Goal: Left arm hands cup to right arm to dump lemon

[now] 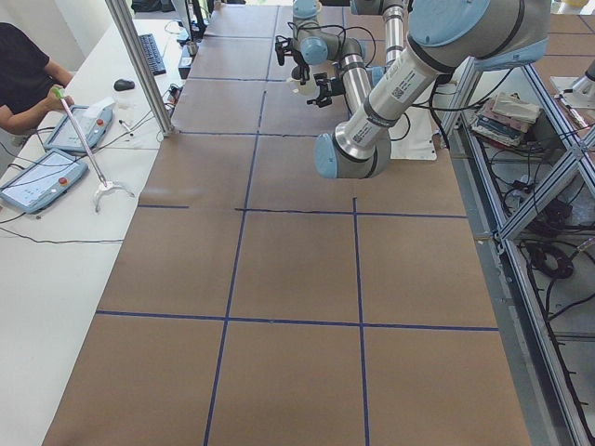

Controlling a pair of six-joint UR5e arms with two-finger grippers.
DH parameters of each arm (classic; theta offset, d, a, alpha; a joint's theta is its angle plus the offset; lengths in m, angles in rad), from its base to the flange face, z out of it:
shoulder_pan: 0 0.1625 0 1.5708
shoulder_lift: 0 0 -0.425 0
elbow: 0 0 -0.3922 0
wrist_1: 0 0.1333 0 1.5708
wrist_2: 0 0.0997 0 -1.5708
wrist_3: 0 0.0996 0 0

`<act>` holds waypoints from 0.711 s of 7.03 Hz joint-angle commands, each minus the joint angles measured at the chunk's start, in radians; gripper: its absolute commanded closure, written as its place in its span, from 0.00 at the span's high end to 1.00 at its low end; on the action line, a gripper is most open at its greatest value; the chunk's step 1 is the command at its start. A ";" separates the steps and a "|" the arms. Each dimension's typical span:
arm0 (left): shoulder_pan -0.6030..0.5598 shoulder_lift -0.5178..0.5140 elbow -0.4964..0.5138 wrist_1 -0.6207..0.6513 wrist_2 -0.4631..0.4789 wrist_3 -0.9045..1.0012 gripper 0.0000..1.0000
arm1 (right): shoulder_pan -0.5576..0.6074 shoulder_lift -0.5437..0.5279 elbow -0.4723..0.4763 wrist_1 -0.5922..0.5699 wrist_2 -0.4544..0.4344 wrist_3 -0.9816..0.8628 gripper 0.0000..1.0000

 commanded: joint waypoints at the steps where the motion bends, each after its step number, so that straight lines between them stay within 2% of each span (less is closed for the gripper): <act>1: -0.092 0.009 -0.082 0.001 -0.002 0.000 0.00 | 0.001 0.009 0.013 0.000 0.007 0.000 1.00; 3: -0.146 0.125 -0.166 -0.002 -0.008 0.023 0.00 | 0.057 0.002 0.107 0.002 0.145 0.006 1.00; 5: -0.209 0.301 -0.240 -0.018 -0.011 0.289 0.00 | 0.190 -0.041 0.141 0.002 0.351 0.007 1.00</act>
